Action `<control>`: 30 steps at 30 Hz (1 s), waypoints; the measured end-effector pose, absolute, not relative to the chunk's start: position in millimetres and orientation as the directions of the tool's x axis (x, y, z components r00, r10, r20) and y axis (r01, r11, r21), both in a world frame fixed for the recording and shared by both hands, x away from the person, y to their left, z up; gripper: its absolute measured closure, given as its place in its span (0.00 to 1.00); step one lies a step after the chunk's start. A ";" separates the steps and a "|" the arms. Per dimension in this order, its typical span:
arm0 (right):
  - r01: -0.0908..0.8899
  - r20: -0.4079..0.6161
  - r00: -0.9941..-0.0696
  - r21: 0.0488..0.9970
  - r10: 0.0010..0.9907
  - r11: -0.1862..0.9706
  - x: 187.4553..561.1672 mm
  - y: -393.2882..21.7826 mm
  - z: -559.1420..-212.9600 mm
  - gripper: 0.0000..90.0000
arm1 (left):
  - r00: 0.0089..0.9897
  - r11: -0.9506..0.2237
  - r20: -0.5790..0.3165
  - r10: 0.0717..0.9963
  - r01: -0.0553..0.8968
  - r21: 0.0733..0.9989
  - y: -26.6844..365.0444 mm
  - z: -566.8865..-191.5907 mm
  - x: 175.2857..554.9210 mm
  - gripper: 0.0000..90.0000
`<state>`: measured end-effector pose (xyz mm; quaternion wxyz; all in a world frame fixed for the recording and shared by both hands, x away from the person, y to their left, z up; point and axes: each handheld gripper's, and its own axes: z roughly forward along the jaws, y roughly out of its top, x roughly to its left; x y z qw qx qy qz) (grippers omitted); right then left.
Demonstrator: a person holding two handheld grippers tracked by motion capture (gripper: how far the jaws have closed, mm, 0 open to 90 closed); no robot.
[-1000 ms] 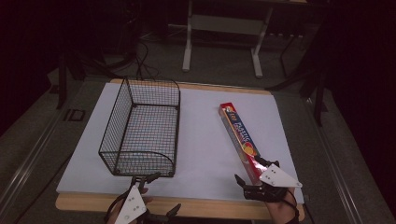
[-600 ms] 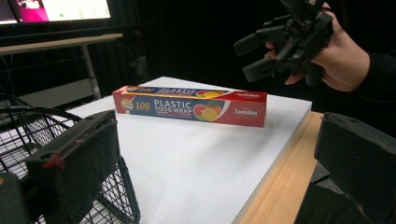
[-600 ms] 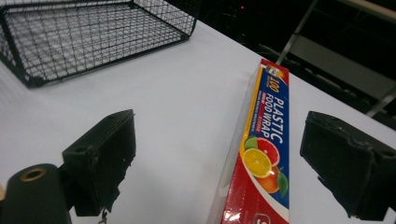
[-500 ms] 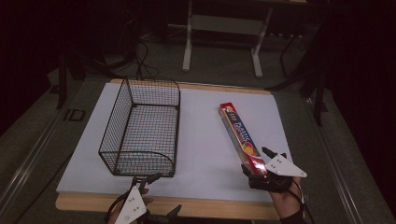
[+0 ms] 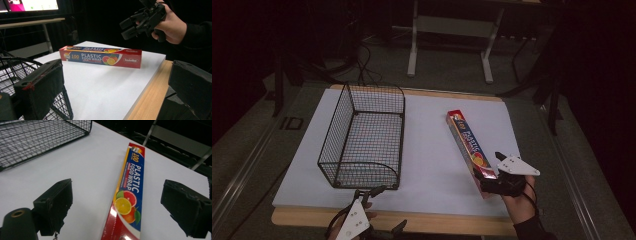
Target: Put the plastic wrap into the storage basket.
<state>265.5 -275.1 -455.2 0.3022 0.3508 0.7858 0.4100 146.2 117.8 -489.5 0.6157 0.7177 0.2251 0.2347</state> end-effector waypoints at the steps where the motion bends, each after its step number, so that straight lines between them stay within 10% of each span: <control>1: 0.311 -0.182 -0.568 0.855 0.803 0.414 267.5 -275.1 -454.7 0.12 | 0.788 -0.140 0.060 0.612 0.034 0.989 117.8 -489.5 146.2 0.01; 30: 0.517 -0.098 -0.523 0.753 0.846 0.407 332.9 -265.3 -457.8 0.12 | 0.790 -0.141 0.062 0.610 0.031 0.990 117.8 -489.3 145.8 0.01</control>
